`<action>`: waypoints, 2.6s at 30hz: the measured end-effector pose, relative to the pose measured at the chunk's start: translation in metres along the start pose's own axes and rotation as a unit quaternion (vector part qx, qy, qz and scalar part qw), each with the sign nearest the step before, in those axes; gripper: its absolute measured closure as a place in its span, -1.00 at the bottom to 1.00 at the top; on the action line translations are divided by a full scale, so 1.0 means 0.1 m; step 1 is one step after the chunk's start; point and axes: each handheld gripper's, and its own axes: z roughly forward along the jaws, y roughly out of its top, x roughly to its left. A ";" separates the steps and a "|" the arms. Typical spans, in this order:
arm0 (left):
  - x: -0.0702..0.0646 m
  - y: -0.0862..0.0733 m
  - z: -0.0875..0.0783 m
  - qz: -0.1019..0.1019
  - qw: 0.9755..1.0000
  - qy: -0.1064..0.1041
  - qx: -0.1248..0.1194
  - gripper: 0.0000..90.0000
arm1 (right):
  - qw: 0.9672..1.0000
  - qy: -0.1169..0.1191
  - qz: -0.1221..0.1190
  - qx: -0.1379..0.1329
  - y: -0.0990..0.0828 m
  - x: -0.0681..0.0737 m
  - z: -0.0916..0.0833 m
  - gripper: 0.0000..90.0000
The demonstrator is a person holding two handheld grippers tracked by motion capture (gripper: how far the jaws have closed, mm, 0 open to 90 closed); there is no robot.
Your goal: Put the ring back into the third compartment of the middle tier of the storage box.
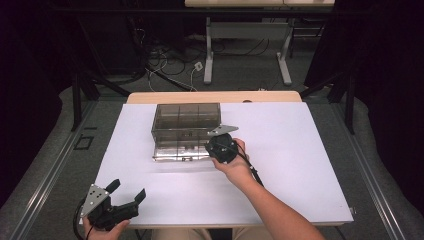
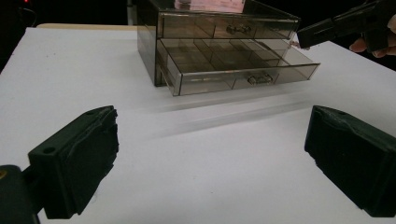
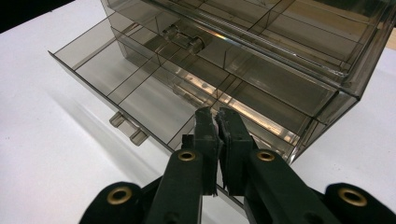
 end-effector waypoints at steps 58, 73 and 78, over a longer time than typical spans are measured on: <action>0.00 0.00 0.00 0.000 1.000 -0.001 0.000 -0.93 | 1.000 0.004 0.008 -0.007 -0.01 -0.04 -0.13 0.22; 0.00 -0.01 0.00 -0.001 1.000 -0.002 -0.001 -0.93 | 1.000 0.021 0.004 -0.022 -0.12 -0.06 -0.34 -0.20; 0.00 -0.01 0.00 -0.003 1.000 -0.002 -0.002 -0.93 | 0.999 0.020 0.013 -0.023 -0.17 -0.11 -0.41 -0.32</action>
